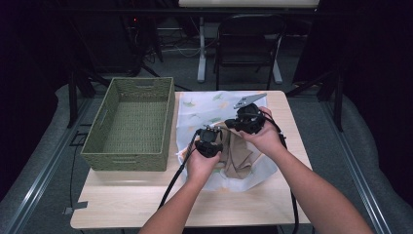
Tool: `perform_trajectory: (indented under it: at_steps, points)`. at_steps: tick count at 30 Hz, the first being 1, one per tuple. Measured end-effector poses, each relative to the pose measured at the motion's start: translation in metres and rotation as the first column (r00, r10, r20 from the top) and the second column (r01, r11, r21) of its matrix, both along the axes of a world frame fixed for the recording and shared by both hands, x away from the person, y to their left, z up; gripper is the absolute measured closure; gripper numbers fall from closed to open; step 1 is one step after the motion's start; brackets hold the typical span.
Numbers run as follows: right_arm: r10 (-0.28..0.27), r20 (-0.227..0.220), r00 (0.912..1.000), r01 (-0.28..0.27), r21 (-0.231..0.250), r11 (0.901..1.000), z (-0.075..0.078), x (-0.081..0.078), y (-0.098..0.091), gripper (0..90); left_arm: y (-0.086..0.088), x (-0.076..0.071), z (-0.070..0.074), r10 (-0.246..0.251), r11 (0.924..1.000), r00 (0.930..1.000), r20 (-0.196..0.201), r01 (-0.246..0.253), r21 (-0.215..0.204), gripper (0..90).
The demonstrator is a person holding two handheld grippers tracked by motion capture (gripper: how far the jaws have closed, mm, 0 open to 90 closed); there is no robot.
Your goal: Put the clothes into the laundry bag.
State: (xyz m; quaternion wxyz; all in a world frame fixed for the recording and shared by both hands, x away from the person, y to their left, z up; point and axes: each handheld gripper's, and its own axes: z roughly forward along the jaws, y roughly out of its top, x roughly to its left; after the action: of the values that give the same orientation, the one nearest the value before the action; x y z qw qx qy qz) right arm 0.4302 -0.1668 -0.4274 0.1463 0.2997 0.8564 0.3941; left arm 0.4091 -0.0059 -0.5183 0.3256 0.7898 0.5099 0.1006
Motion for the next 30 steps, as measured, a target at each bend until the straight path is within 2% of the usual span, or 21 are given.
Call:
perform_trajectory:
  at_steps: [3, 12, 17, 19, 22, 25, 29, 30]
  points:
    - [0.001, 0.0, 1.0, -0.001, 0.0, 1.0, 0.001, 0.0, 0.0, 89.7, -0.002, 0.003, -0.001, 0.02, 0.9998, 0.9997, 0.013, -0.02, -0.006, 72.6]
    - [-0.002, -0.001, 1.0, 0.002, 0.006, 1.0, 0.002, 0.0, -0.001, 89.7, -0.003, 0.013, -0.002, 0.039, 0.9992, 0.9989, 0.026, -0.039, -0.012, 70.8]
    - [-0.006, 0.002, 1.0, 0.006, 0.009, 0.9999, 0.002, 0.001, -0.002, 89.7, -0.003, 0.014, -0.001, 0.041, 0.9991, 0.9989, 0.024, -0.041, -0.011, 65.4]
    - [-0.009, -0.003, 1.0, 0.009, 0.01, 0.9999, 0.002, 0.001, -0.003, 89.7, -0.002, 0.013, 0.001, 0.049, 0.9987, 0.9985, 0.024, -0.048, -0.018, 61.0]
    - [-0.009, -0.002, 1.0, 0.009, 0.009, 0.9999, 0.002, 0.002, -0.003, 89.7, 0.001, 0.009, 0.007, 0.035, 0.9992, 0.9992, 0.018, -0.035, -0.019, 53.5]
    - [-0.012, 0.003, 0.9999, 0.012, 0.015, 0.9998, 0.002, 0.003, -0.004, 89.7, 0.004, 0.001, 0.011, 0.018, 0.9998, 0.999, 0.041, -0.018, -0.013, 49.6]
    - [-0.018, 0.005, 0.9998, 0.018, 0.018, 0.9997, 0.002, 0.003, -0.006, 89.7, 0.007, -0.01, 0.011, -0.02, 0.9997, 0.999, 0.04, 0.02, 0.011, 47.5]
    - [-0.018, 0.004, 0.9998, 0.018, 0.019, 0.9997, 0.002, 0.003, -0.006, 89.7, 0.008, -0.012, 0.011, -0.028, 0.9996, 0.999, 0.035, 0.028, 0.006, 47.3]
